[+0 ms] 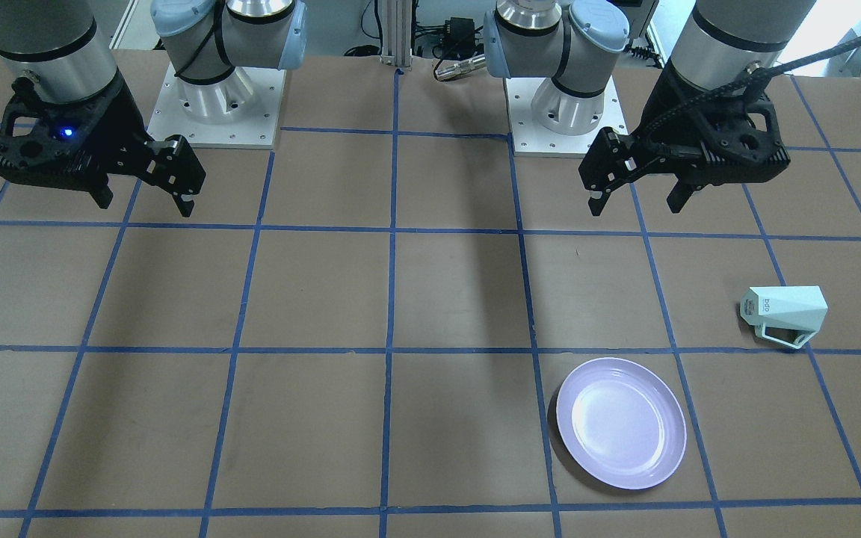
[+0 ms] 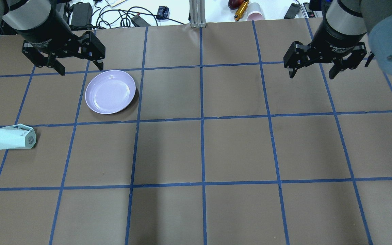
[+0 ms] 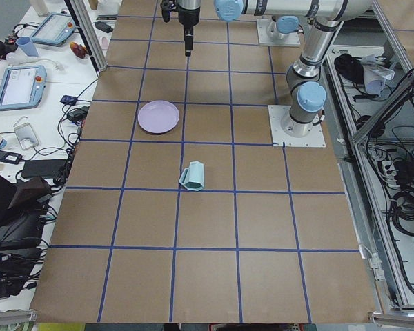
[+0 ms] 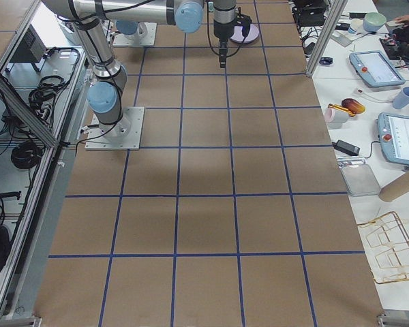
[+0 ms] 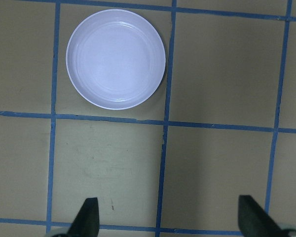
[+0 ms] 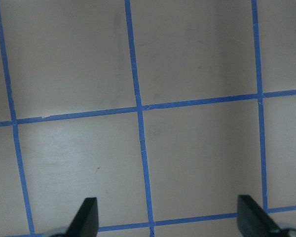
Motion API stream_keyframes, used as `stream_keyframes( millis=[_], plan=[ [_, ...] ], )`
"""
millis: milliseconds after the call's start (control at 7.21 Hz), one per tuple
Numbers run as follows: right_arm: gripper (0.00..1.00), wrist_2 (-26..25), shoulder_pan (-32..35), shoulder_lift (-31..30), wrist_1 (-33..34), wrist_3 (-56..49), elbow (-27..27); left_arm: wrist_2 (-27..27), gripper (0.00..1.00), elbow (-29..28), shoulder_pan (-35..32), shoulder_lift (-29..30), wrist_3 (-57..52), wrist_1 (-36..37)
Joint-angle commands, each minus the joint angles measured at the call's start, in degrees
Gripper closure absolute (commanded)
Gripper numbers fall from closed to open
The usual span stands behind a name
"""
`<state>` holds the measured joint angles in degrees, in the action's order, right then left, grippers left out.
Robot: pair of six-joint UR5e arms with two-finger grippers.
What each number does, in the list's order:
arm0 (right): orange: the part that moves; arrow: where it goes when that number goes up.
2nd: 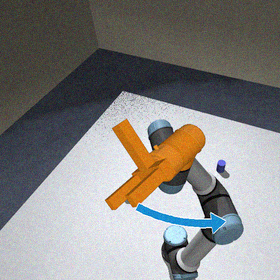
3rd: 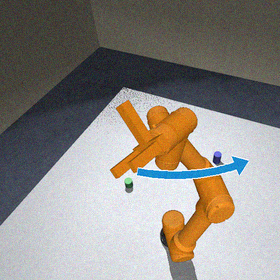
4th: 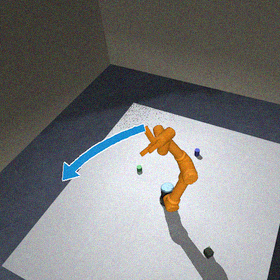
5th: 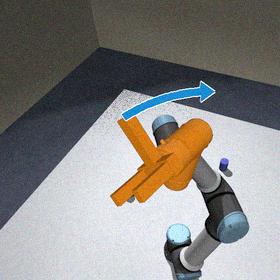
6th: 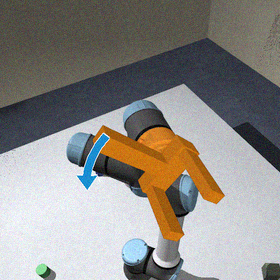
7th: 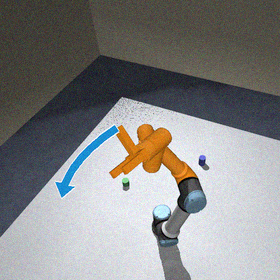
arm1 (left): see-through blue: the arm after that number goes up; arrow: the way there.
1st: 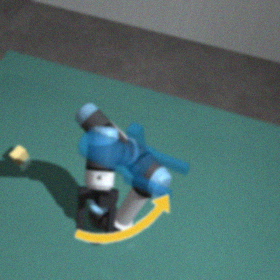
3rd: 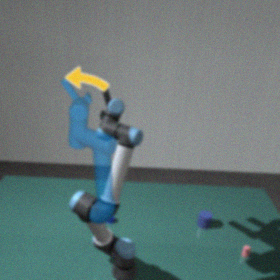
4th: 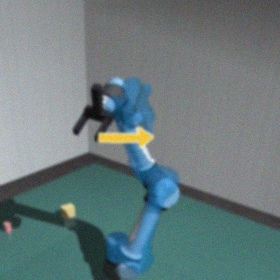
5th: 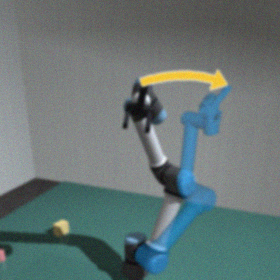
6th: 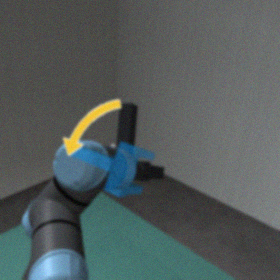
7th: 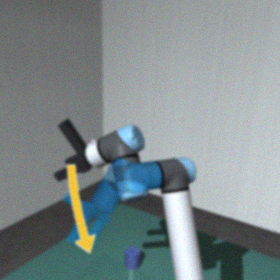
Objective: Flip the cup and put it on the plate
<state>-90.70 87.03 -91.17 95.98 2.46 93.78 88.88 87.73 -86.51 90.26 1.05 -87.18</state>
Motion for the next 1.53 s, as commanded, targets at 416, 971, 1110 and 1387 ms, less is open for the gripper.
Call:
stream_keyframes(
  millis=[416,971,1110,1387],
  plan=[
    [0.00,0.09,-0.02,0.03,0.00,0.00,0.00,0.07,0.00,0.07,0.03,0.00,-0.43,-0.01],
    [0.00,0.00,-0.02,-0.06,0.00,0.00,0.00,-0.20,0.00,-0.02,8.35,0.00,-10.12,-0.44],
    [0.00,0.00,-0.02,0.03,0.00,0.00,0.00,-0.37,0.00,-0.02,11.16,-0.17,-11.32,-1.40],
    [0.00,0.00,-0.02,-0.06,0.00,0.00,0.00,-0.28,0.00,-0.11,15.39,-0.35,-15.79,-1.59]
  ],
)
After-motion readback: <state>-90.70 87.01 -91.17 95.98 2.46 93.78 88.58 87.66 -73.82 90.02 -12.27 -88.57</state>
